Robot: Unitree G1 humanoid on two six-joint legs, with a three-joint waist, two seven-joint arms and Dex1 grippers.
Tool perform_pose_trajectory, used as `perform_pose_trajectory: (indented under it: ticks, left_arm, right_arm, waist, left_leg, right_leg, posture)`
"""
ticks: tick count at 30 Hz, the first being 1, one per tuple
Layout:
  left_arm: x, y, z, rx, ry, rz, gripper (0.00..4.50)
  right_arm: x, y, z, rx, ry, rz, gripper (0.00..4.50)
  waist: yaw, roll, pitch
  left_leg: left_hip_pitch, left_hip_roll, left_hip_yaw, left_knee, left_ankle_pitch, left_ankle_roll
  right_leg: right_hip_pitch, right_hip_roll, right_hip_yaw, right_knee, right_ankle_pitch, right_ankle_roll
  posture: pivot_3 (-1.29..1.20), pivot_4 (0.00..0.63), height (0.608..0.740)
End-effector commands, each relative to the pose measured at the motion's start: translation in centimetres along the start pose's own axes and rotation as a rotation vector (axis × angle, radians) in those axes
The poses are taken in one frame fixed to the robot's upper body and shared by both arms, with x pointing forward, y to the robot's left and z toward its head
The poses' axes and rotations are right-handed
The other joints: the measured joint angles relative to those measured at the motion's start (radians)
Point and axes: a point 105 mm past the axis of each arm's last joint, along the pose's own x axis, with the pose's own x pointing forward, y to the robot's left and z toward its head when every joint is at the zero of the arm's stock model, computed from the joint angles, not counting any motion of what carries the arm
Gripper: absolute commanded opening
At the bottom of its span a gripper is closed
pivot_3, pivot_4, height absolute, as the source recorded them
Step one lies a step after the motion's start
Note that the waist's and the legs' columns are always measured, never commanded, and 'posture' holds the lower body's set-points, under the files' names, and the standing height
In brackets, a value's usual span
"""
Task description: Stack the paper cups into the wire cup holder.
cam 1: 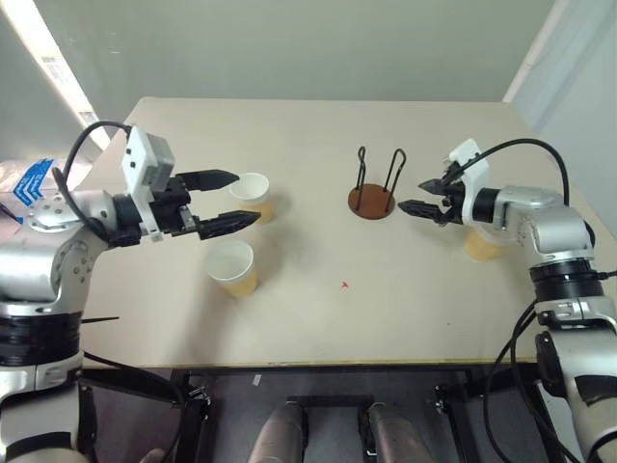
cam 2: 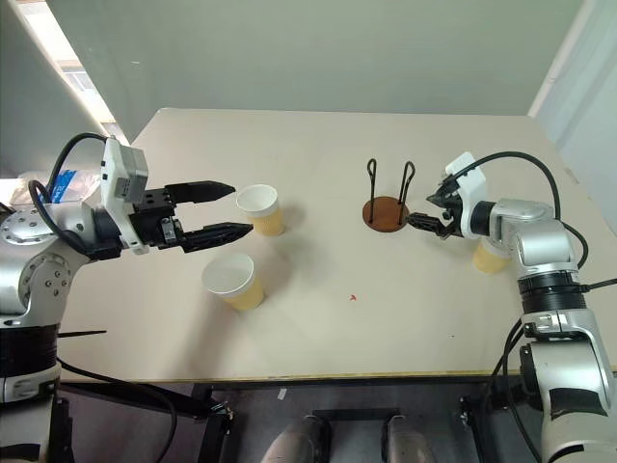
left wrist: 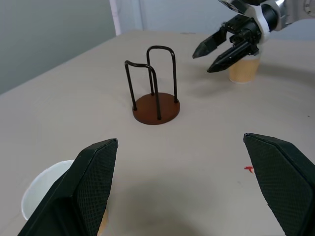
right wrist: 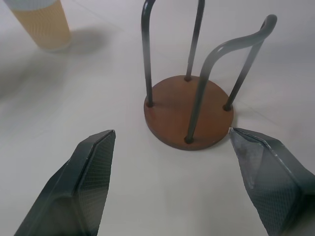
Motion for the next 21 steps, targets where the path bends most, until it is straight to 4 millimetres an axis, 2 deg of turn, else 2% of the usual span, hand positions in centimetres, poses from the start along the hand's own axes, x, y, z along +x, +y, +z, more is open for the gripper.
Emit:
perform_pose_trajectory:
  ticks: [1,9,14,21]
  left_arm:
    - [-0.3,0.3,1.5,0.053,-0.021,0.012,4.5]
    - [-0.5,0.3,1.7,0.049,-0.046,0.018,4.5]
    - [-0.5,0.6,1.7,0.049,-0.058,0.038,4.5]
    - [-0.5,0.9,1.7,0.057,-0.054,0.041,4.5]
  right_arm:
    - [0.1,-0.4,1.6,-0.046,-0.044,-0.027,3.89]
    - [0.8,-0.7,2.0,-0.04,-0.07,-0.052,3.89]
    - [2.0,-0.7,3.2,-0.022,-0.115,-0.069,3.89]
    - [3.7,-0.4,3.3,0.0,-0.126,-0.072,3.89]
  waist:
    - [0.0,0.0,0.0]
    - [-0.001,0.0,0.0]
    - [-0.002,0.0,0.0]
    - [-0.002,0.0,0.0]
  left_leg:
    - [0.0,0.0,0.0,0.0,0.0,0.0]
    - [0.0,0.0,0.0,0.0,0.0,0.0]
    - [0.0,0.0,0.0,0.0,0.0,0.0]
    - [0.0,0.0,0.0,0.0,0.0,-0.001]
  right_leg:
    - [0.0,0.0,0.0,0.0,0.0,0.0]
    - [0.0,0.0,0.0,0.0,0.0,-0.001]
    - [-0.001,0.0,0.0,0.001,0.0,-0.001]
    - [-0.001,0.0,0.0,0.002,-0.001,-0.002]
  posture:
    - [0.0,0.15,0.74]
    - [0.0,0.15,0.74]
    - [0.0,0.15,0.74]
    - [0.0,0.15,0.74]
